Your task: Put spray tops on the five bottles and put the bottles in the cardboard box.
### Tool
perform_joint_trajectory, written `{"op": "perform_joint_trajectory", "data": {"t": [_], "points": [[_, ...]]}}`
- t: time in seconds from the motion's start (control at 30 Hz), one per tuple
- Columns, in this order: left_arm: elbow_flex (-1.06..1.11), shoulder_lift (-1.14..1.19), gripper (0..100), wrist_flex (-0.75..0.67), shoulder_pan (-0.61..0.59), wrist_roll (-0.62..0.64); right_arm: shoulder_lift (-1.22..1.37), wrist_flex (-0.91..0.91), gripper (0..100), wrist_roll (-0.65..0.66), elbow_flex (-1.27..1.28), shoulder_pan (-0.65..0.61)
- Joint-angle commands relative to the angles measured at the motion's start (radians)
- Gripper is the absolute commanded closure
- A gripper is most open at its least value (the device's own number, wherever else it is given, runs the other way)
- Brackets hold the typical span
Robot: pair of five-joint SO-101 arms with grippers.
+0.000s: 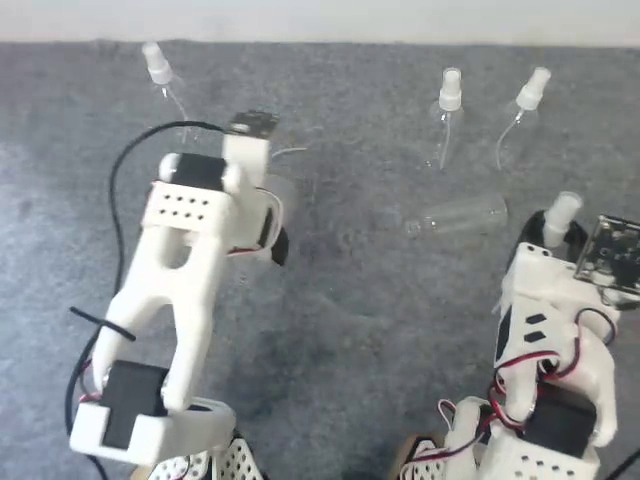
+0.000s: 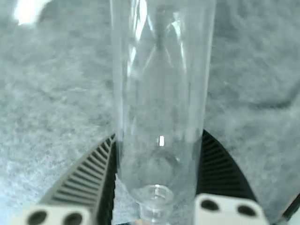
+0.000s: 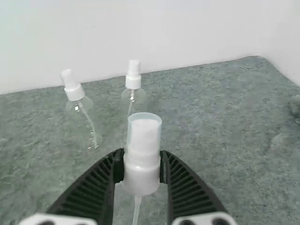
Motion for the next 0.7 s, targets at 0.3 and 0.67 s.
{"op": "perform_joint_trajectory", "data": {"t": [0.3,0.67], "points": [[-0.012,-0.066,85,-0.023,-0.204,0.299,-0.013,-0.033,99.1,-0.003,0.023,-0.097],[-0.007,-0.057,85,-0.087,-0.388,0.647,-0.013,-0.028,99.1,-0.003,0.025,-0.148]]}}
